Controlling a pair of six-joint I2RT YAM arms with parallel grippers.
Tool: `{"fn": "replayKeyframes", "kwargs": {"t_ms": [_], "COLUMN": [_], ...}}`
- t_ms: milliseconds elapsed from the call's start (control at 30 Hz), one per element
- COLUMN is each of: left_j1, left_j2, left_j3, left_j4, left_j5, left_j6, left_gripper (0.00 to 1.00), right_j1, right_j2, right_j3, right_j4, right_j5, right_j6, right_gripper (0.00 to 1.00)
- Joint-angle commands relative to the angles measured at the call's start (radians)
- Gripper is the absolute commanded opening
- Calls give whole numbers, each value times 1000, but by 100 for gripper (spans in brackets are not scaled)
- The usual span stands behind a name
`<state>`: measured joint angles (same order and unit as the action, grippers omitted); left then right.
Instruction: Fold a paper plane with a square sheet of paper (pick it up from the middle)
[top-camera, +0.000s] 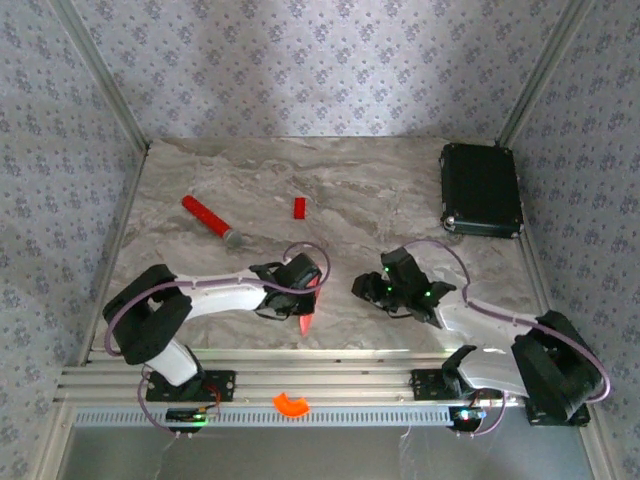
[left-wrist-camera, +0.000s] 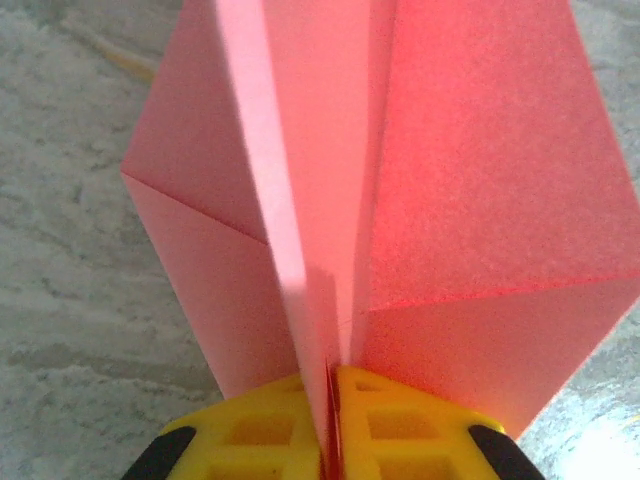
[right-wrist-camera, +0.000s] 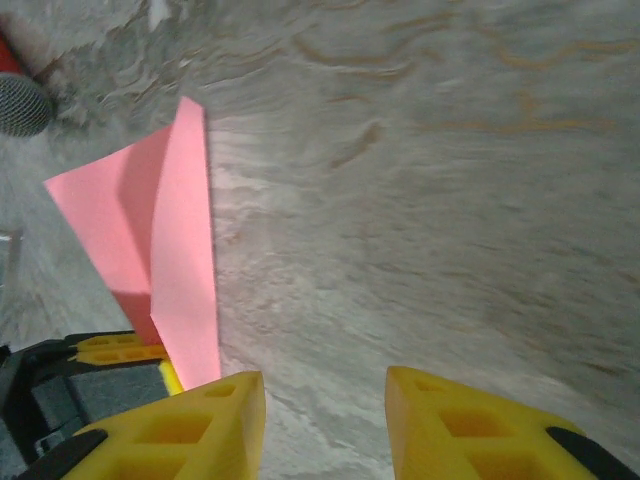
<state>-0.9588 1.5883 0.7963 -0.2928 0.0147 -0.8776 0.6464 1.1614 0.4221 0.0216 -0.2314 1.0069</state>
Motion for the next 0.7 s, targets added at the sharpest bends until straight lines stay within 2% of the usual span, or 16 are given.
{"fn": "replayKeyframes", "kwargs": {"t_ms": [0,333,667], "left_j1": [-19,-46,-46], "left_j2": [56,132,106], "left_j3": [23,57,43], "left_j4": [-55,-68,-59], "left_j5": [-29,-16,-18], "left_j6": [-24,-20,-15], "left_gripper": [13,23,35], "right_j1": [-25,-55,-54], "right_j2": [-58,-102,-74], "right_j3": [-34,-60,-41], "right_j4": [-47,-53,-42], "right_j5": [28,28,28], "right_j6": [12,24,25], "right_gripper": [39,41,41]}}
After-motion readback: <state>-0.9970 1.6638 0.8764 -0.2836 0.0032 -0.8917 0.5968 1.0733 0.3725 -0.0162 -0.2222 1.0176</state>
